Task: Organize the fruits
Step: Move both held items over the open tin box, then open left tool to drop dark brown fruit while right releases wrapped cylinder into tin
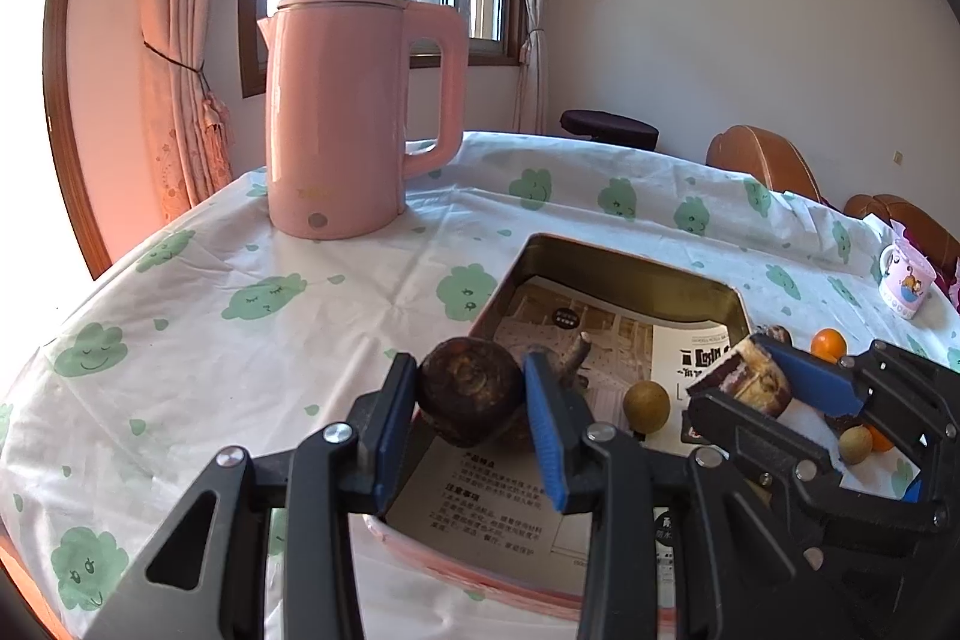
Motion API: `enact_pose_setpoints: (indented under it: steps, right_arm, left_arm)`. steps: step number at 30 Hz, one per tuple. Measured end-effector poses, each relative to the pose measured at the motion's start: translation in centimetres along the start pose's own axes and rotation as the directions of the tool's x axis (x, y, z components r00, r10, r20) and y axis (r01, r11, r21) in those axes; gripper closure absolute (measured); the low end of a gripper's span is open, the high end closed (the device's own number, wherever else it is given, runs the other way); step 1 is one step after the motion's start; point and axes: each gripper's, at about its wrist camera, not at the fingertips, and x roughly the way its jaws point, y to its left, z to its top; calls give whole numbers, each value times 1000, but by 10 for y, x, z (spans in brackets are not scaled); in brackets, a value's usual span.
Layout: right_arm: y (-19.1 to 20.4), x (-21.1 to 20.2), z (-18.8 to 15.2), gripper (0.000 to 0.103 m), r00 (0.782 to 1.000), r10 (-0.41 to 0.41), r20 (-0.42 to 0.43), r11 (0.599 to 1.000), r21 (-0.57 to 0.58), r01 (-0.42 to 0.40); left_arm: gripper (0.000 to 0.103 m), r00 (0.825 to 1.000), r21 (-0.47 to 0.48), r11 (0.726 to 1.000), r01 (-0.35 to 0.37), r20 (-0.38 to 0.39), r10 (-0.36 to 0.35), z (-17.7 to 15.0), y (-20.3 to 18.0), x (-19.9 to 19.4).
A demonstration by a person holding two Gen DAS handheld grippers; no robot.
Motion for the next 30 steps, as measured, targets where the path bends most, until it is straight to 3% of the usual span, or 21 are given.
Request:
enact_pose_setpoints:
  steps: [11, 16, 21, 25, 30]
  right_arm:
    - [1, 10, 0, 67, 999, 22, -50, 1000, -4, -22]
    - [-1, 10, 0, 59, 999, 20, -50, 1000, 3, -20]
    - [-6, 6, -1, 46, 999, -1, -33, 999, 33, 3]
    - [-12, -2, -2, 31, 1000, -15, 5, 998, 62, 14]
    - [-13, -8, -3, 27, 999, -34, 32, 997, 70, 31]
  left_arm:
    - [63, 1000, 23, 1000, -12, -27, 13, 0, -4, 5]
    - [58, 999, 20, 1000, -23, -28, 24, 1, -4, 5]
    - [36, 999, -10, 999, -33, -12, 33, 0, 2, 2]
    - [32, 999, -2, 999, -39, 6, 39, 0, 1, -1]
    - [31, 998, 15, 998, -56, 24, 56, 0, -3, -4]
